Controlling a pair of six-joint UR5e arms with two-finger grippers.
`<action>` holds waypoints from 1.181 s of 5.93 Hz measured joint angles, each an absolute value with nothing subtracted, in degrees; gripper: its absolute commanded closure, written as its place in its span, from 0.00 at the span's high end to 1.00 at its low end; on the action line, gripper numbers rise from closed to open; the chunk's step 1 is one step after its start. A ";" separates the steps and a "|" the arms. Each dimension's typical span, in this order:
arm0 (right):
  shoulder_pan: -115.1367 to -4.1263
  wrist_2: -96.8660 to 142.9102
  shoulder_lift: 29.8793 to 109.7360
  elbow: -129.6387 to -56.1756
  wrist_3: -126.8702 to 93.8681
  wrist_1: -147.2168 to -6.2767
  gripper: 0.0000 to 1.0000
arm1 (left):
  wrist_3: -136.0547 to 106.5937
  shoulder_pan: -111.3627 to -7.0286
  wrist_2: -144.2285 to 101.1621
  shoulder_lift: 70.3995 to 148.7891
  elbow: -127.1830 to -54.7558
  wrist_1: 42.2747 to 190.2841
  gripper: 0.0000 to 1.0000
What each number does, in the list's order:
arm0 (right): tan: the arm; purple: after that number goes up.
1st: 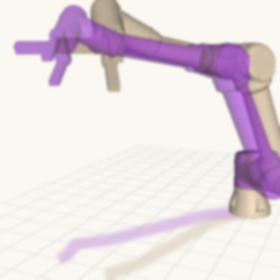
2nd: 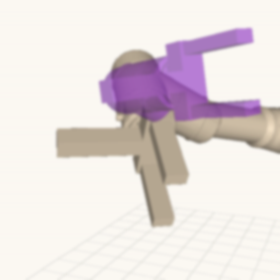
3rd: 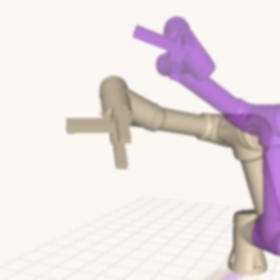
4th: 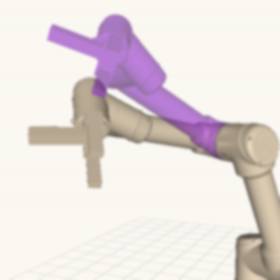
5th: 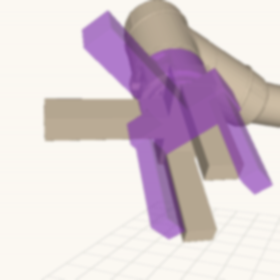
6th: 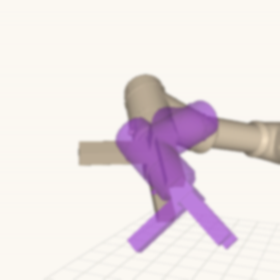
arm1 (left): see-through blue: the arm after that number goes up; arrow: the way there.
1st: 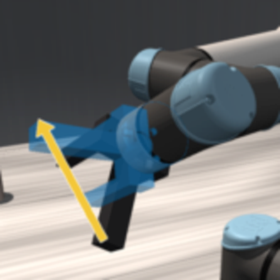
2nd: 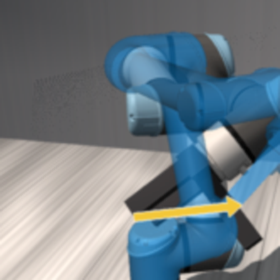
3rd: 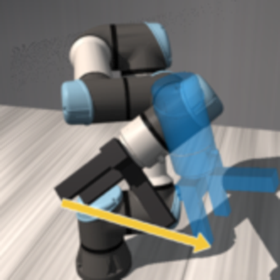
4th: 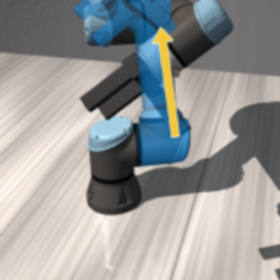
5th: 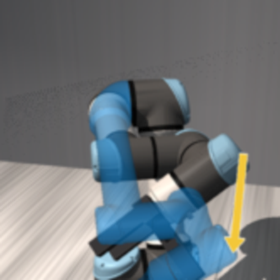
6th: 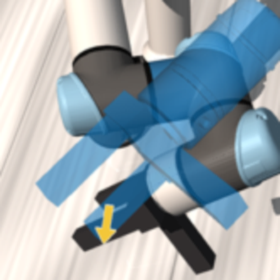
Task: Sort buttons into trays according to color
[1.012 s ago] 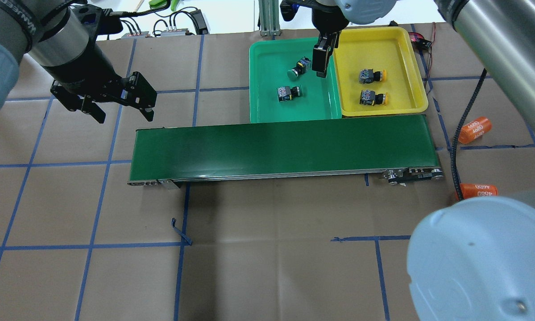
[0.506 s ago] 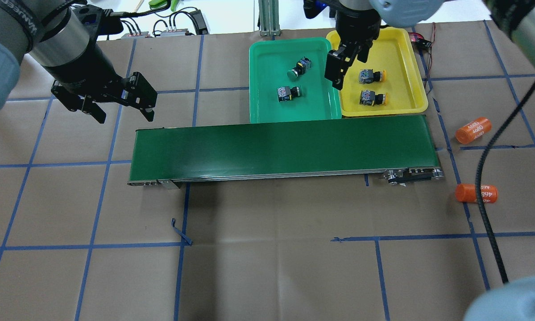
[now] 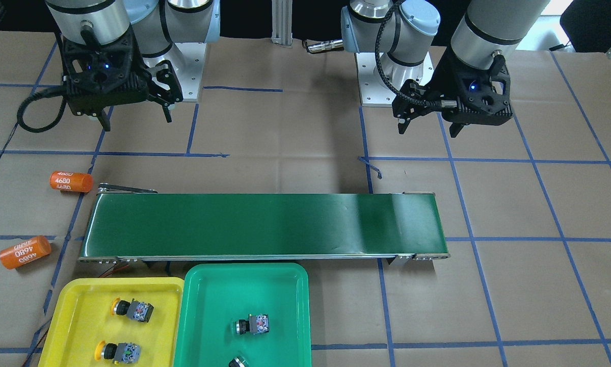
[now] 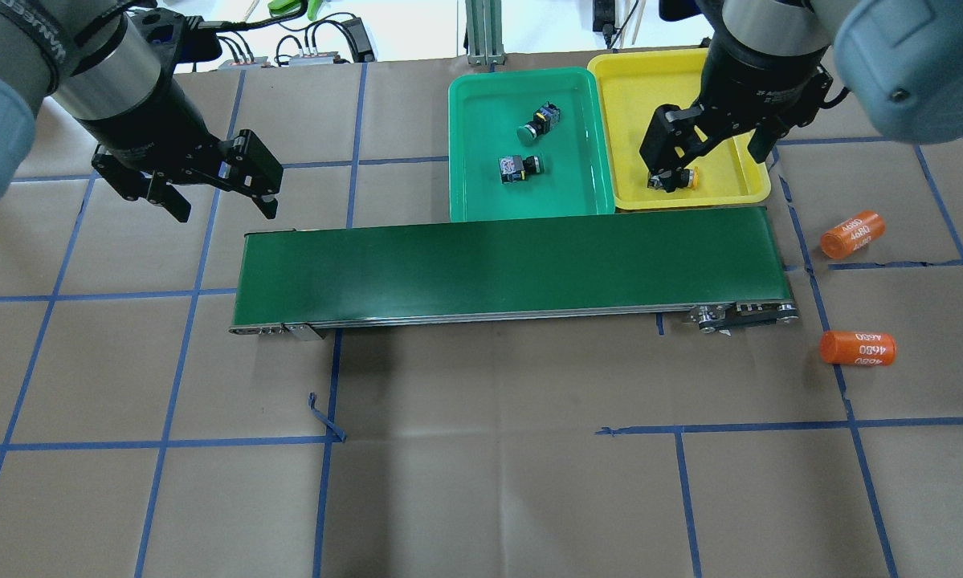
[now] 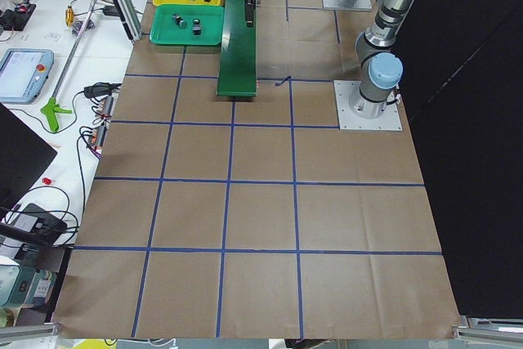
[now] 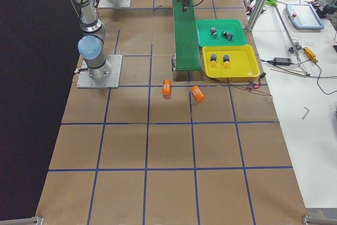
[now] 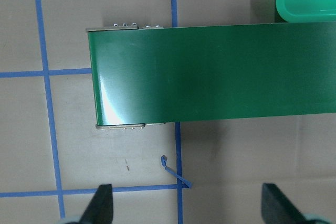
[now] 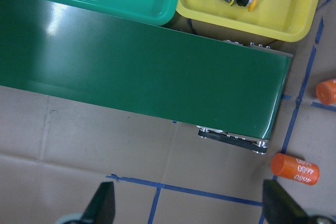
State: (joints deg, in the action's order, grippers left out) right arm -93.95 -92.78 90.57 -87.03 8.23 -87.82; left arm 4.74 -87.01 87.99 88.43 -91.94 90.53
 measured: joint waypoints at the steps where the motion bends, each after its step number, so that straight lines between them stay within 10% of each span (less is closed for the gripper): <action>1: -93.76 -92.69 91.71 -87.14 3.85 -86.43 1.00 | 4.75 -87.01 87.95 88.43 -91.93 90.50 0.99; 7: -88.20 -86.18 93.16 -87.48 2.01 -85.21 1.00 | 4.15 -87.25 88.39 87.96 -91.37 91.18 0.99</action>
